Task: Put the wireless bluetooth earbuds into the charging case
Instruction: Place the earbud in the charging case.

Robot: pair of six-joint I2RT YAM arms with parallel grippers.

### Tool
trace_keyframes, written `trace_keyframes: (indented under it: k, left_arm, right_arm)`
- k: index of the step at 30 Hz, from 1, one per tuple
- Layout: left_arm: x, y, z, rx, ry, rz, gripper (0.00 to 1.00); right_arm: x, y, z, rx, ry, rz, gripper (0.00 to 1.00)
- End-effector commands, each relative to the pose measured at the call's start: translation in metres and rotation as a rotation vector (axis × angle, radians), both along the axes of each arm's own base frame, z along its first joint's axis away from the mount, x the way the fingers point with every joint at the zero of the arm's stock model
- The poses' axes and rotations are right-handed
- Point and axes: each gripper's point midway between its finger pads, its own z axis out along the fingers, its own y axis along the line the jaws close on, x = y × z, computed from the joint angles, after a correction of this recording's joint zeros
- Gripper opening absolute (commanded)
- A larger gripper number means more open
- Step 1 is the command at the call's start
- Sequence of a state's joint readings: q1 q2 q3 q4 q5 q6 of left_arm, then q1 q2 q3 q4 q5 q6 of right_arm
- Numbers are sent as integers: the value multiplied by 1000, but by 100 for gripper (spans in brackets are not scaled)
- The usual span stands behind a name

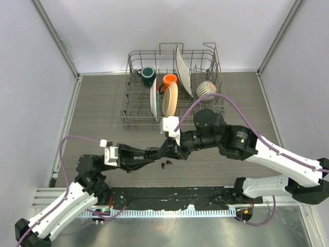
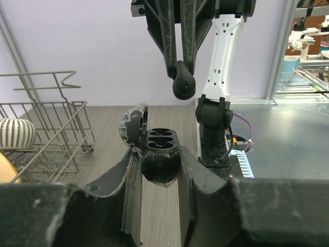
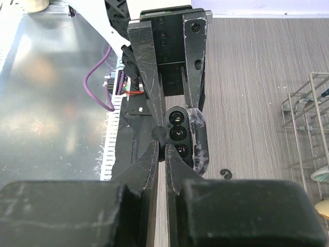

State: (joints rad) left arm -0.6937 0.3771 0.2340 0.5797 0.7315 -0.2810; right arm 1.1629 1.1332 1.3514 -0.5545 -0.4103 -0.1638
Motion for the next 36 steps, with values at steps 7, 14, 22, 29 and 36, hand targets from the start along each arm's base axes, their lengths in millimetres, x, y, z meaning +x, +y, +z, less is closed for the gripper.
trace_keyframes:
  k: [7,14,22,29,36]
  left_arm:
    - [-12,0,26,-37,-70,-55,0]
    - [-12,0,25,-39,-65,-57,0]
    - [-16,1,28,-49,-71,-75,0]
    - [-18,2,31,-61,-79,-78,0]
    - [-18,2,36,-75,-88,-77,0]
  right_arm:
    - [2,16,15,27,-70,15,1]
    - [5,22,8,5,-92,16,1]
    - [11,24,5,-4,-122,-4,1]
    - [9,27,2,-22,-116,20,1]
    - [4,28,-12,-69,-97,38,1]
